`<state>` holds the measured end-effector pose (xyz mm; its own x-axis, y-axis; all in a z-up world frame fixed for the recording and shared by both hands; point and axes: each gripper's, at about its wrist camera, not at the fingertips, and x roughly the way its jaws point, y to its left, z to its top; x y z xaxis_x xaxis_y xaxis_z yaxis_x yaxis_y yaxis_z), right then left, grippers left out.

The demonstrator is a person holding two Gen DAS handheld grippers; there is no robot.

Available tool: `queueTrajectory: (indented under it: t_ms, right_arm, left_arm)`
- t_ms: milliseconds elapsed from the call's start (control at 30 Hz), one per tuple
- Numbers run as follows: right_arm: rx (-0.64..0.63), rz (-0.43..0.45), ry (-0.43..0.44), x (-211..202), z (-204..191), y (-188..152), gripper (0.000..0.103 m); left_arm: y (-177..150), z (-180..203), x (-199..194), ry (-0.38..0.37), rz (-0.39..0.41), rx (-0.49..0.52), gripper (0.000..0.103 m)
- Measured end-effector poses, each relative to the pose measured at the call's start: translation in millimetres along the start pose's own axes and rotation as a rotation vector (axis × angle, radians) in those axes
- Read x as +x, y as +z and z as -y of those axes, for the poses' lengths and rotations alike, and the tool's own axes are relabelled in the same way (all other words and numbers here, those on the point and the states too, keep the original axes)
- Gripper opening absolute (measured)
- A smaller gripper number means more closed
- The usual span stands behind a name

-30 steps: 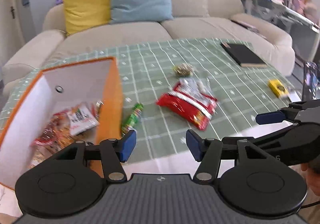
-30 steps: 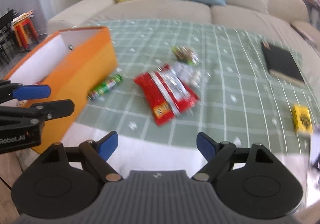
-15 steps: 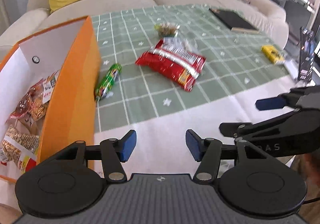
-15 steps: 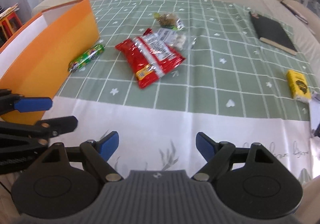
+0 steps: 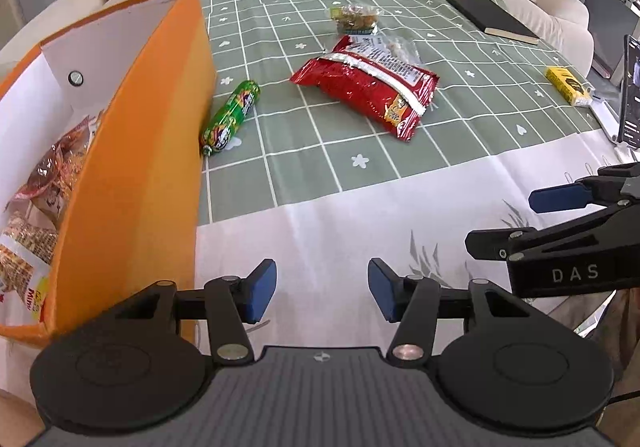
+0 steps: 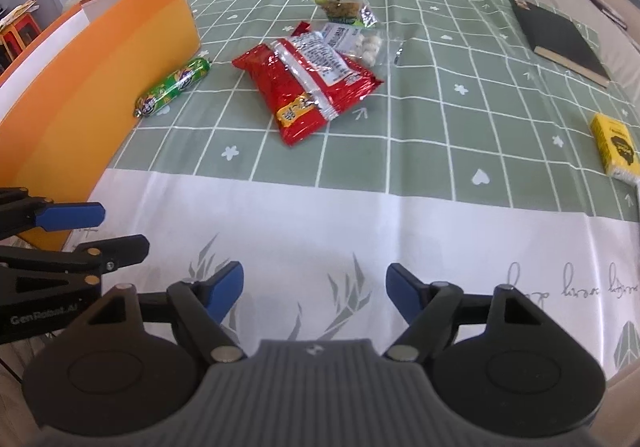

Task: Organize snacks
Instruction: 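Move both tools back over the remaining table snacks, then grasp the green sausage stick with the left tool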

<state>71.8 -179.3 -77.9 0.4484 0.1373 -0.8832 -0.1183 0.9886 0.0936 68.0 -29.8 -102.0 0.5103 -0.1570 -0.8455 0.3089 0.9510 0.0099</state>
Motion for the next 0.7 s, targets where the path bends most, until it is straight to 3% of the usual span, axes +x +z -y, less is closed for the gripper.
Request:
queueTrajectory:
  t_ms: [167,433,567,700]
  right_arm:
    - [-0.027,0.024,0.019,0,-7,6,0.075]
    - [-0.181,0.126,0.004,7,-16,47,0.074]
    - [-0.305,0.146,0.021,16,-18,66,0.078]
    - [-0.405,0.183,0.037,26,-14,81,0.08]
  left_arm:
    - [8,0,-4,0.024,0.078,0.003,0.063]
    - [47,8,9,0.192,0.142,0.085,0.062]
    - [61,18,22,0.306,0.178,0.183,0.062]
    - [76,21,43,0.373,0.15,0.287,0.06]
